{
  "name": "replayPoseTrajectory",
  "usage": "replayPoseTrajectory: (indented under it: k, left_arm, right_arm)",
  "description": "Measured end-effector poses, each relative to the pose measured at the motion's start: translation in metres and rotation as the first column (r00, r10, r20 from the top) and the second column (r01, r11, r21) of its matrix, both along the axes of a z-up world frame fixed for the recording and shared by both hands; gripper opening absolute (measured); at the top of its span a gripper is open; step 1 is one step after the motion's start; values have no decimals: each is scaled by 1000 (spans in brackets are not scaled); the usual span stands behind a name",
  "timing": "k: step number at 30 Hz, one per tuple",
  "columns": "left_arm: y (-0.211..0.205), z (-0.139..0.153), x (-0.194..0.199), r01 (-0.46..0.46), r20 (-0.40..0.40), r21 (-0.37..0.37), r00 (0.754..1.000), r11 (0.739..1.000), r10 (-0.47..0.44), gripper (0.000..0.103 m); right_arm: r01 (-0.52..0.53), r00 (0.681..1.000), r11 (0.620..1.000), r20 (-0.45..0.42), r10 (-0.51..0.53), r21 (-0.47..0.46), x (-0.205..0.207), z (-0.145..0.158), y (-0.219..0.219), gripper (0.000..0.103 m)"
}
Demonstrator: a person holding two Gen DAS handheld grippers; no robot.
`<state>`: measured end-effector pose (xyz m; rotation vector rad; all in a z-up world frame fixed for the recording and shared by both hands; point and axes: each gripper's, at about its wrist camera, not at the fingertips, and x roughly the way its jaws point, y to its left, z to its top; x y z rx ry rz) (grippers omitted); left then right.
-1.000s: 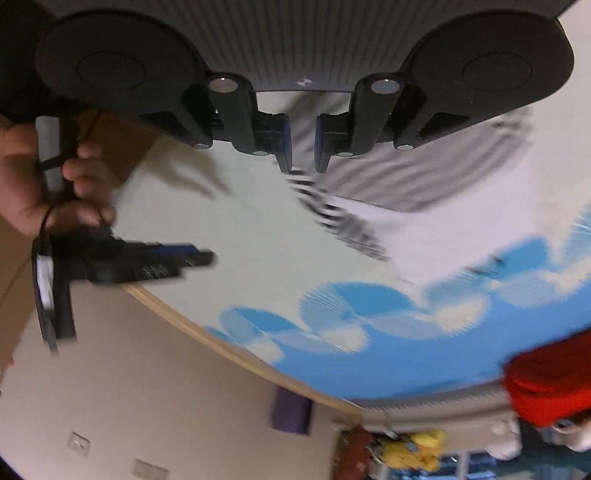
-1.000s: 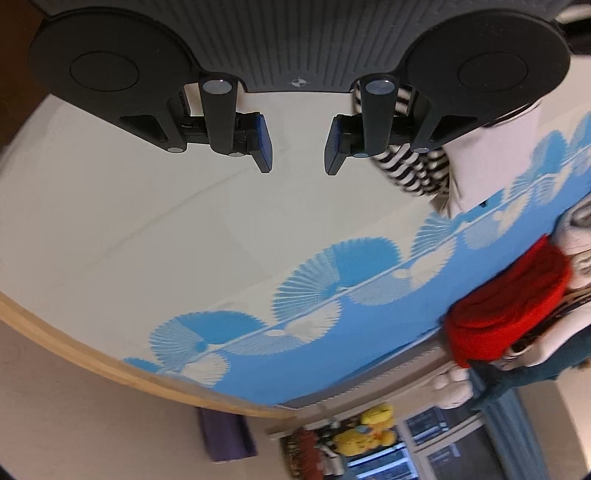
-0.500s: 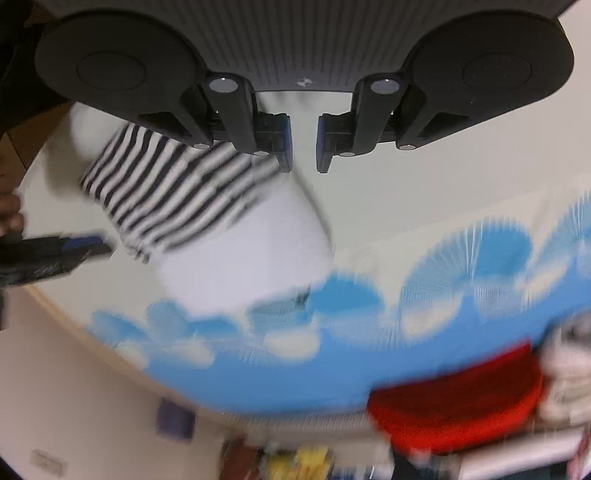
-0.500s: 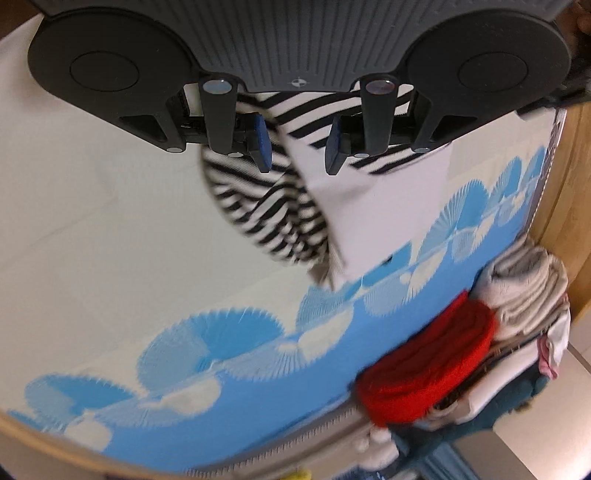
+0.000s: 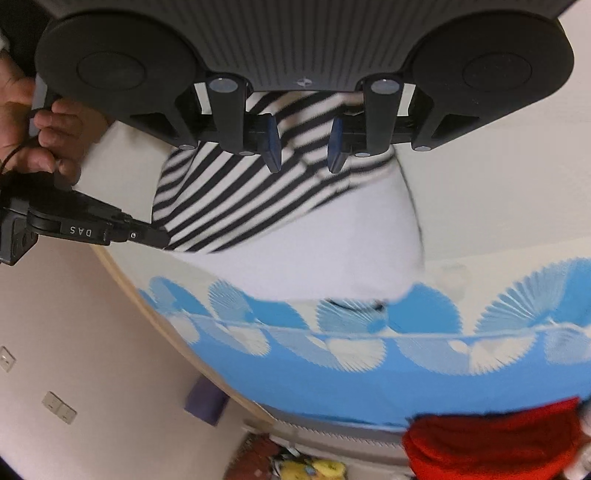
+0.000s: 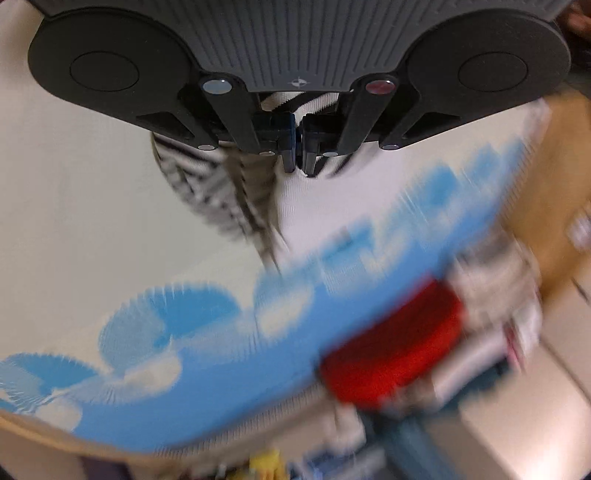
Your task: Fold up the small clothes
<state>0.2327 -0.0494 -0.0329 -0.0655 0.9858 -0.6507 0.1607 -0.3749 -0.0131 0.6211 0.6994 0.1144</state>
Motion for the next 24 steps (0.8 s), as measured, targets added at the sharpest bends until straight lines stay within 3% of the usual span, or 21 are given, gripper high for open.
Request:
replayPoseTrajectory:
  k: [2,5,7,11,12,16,19,21,24]
  left_arm:
    - [-13,-10,-1,46,-32,34,998,998,-45,29]
    - [-35,-30,-8,132,-46,144,991,981,-126,32]
    - [-48,-50,-12,176,-50,276,984,945,-169,33]
    - [-58,-77,-23,241,-52,467,968,851,-246,28]
    - [-56,-77,-24,241,-50,473,968,847,-247,28]
    - [-37,-70,-20,209,-78,429,978,879,-195,28]
    - [-18,-57,-12,151,-89,347,988,925,-128,30]
    - [-8,-44,-9,128,-84,282,991,951,-109,30]
    - [-7,-29,-10,119,-57,199,992,973,-110,31]
  right_arm:
    - [36,999,999,-5,-36,-31,-11,4,-10,2]
    - [88,977,994,-190,-100,-70,-11,-20,-26,2]
    - [79,948,995,-305,-94,-63,-4,-39,-31,2]
    - [-35,940,986,-341,-24,-166,15,-50,-10,2]
    - [-66,938,979,-347,-5,-193,19,-52,-3,2]
    - [-119,949,963,-313,39,-241,22,-45,8,10]
    - [-107,966,979,-251,61,-176,12,-32,0,47]
    - [-129,964,982,-251,90,-141,4,-31,-8,50]
    - [-205,935,968,-323,149,-147,-4,-42,-10,50]
